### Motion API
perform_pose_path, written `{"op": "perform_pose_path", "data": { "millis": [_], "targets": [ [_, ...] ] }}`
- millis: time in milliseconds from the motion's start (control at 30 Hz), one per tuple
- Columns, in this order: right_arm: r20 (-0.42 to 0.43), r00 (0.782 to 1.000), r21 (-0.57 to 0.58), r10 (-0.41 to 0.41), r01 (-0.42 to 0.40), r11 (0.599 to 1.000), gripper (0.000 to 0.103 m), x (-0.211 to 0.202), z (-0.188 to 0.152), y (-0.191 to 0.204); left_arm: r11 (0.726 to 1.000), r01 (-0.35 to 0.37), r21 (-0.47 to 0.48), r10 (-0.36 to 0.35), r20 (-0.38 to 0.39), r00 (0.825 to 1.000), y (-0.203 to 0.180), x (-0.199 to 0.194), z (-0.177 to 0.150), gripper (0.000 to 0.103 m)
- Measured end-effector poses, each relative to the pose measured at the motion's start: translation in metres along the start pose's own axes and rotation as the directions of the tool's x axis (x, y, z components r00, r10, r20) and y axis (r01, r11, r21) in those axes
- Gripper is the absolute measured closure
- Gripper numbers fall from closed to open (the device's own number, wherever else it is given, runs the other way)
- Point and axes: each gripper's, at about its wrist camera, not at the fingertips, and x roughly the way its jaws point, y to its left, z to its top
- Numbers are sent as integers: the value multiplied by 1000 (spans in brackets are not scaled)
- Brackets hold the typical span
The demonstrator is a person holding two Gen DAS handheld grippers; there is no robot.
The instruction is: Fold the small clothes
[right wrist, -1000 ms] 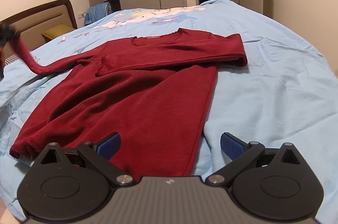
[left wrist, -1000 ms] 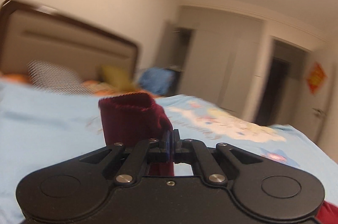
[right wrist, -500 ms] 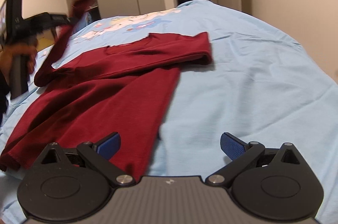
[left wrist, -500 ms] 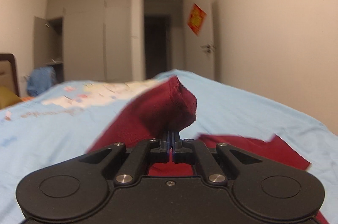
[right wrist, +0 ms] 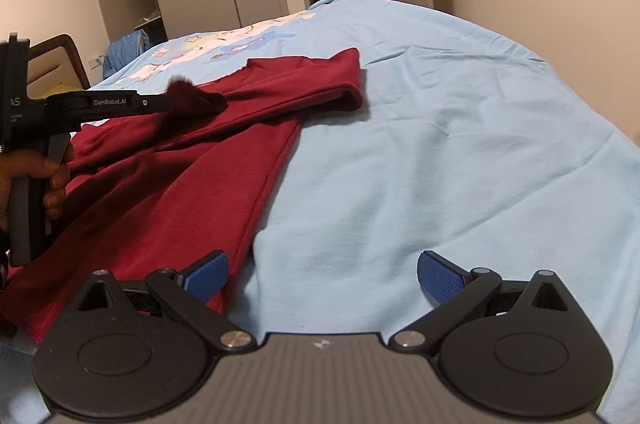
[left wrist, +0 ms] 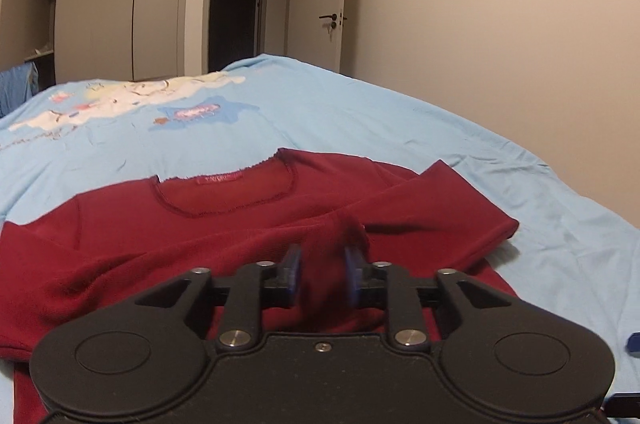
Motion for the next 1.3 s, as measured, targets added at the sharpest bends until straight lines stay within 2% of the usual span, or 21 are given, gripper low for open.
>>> {"op": "perform_pose_path", "data": {
  "millis": [67,167,233,333,467,567,667,733,833,867,933,967,1000,1067,1133,1300],
  "targets": [
    [-1,1000,-8,10,-10,1000,0,3,1,4,1000,-5,-15,5,-7,1000,4,-4,2,46],
    [4,1000,-31,30,-30,999,0,9,6,10,998,-13,-55,13,-4,1000,15,-28,1,29],
    [15,998,-52,54,-53,997,0,15,13,15,996,-39,-75,39,-4,999,26,-42,-1,21],
    [43,994,-71,103,-99,993,0,24,29,24,987,-130,-97,129,-18,991,47,-67,-5,13],
    [67,977,-58,200,-196,979,0,45,61,39,950,-291,-115,285,-63,956,84,-93,-18,7],
    [63,956,-21,285,-284,958,0,68,88,54,910,-407,-80,396,-116,911,113,-104,-29,7],
    [54,934,-3,353,-354,935,1,93,115,75,889,-455,-47,446,-127,886,133,-109,-37,7],
    [24,933,14,360,-360,933,4,112,127,91,883,-469,-23,462,-135,877,145,-107,-41,7],
    [-61,947,68,314,-310,948,17,146,140,110,875,-484,11,480,-156,863,157,-98,-47,7],
    [-90,954,87,287,-280,956,27,156,141,114,875,-484,13,479,-162,863,160,-95,-48,8],
    [-115,961,97,252,-241,966,52,169,141,120,883,-470,8,465,-164,870,165,-90,-50,8],
    [-113,966,87,233,-224,971,76,172,142,122,887,-461,7,456,-161,875,166,-89,-51,8],
    [-101,968,79,230,-223,972,88,172,141,124,890,-456,11,452,-158,878,167,-87,-52,8],
    [-50,965,65,259,-255,965,93,165,149,127,893,-449,25,448,-151,881,167,-83,-52,9],
    [29,958,6,285,-286,958,94,150,162,132,894,-447,36,447,-138,884,167,-80,-51,9],
    [172,909,-127,380,-362,923,94,118,221,157,891,-451,46,453,-109,885,166,-63,-40,11]
  ]
}}
